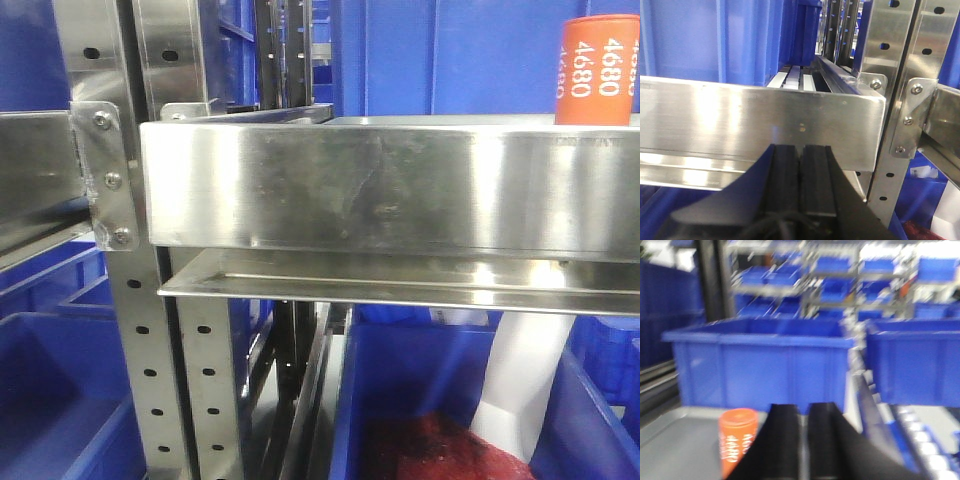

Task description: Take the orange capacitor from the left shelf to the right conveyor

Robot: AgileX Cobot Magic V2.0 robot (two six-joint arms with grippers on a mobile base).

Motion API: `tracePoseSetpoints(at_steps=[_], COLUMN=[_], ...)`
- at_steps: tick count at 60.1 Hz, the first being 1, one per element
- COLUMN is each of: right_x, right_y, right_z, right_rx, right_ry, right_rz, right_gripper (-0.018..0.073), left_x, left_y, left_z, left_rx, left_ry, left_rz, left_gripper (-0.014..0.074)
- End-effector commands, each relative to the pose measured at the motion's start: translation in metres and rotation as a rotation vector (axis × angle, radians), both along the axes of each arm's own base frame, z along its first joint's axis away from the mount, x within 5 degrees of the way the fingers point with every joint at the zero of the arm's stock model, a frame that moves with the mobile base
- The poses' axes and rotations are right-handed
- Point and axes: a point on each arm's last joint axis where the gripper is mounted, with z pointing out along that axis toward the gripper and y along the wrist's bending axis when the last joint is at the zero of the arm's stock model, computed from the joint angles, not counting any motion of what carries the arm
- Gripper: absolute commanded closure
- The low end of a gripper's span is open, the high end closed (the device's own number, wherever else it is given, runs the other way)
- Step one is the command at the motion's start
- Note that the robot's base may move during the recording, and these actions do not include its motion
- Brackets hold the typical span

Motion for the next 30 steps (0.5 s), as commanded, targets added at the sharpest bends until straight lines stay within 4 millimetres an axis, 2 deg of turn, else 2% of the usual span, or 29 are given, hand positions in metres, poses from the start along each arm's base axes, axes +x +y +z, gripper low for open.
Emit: tracePoseSetpoints(at_steps=[1,6,10,18,30], right_x=[0.021,0.042,0.055,0.08,0.109], right_y=[0.006,0.014,0.02,0.035,0.05], right_z=[0.02,0.018,0.014,0.004,-0.012], right_rx=[-0.006,-0.012,-0.02,-0.033,-0.026], right_ry=[-0.032,0.043,0.104,0.208,0.266], right_rz=[0.053,0.097,0.125,0.19,0.229], right_gripper=[0.0118,-0.0015,-0.0075,-0.0056,-0.0056], left_x=[-0.002,-0.002,-0.002,-0.002,-0.002], left_y=[0.0,0.0,0.0,0.0,0.0], left_z=[0.011,0.011,0.011,0.011,0.011], left_rx=[-0.013,-0.013,-0.013,-0.013,-0.013], left_ry=[-0.11,-0.11,-0.11,-0.11,-0.11], left_rz=[-0.007,-0.007,-0.007,-0.007,-0.007], left_gripper=[0.0701,0.0701,0.0701,0.0701,0.0701])
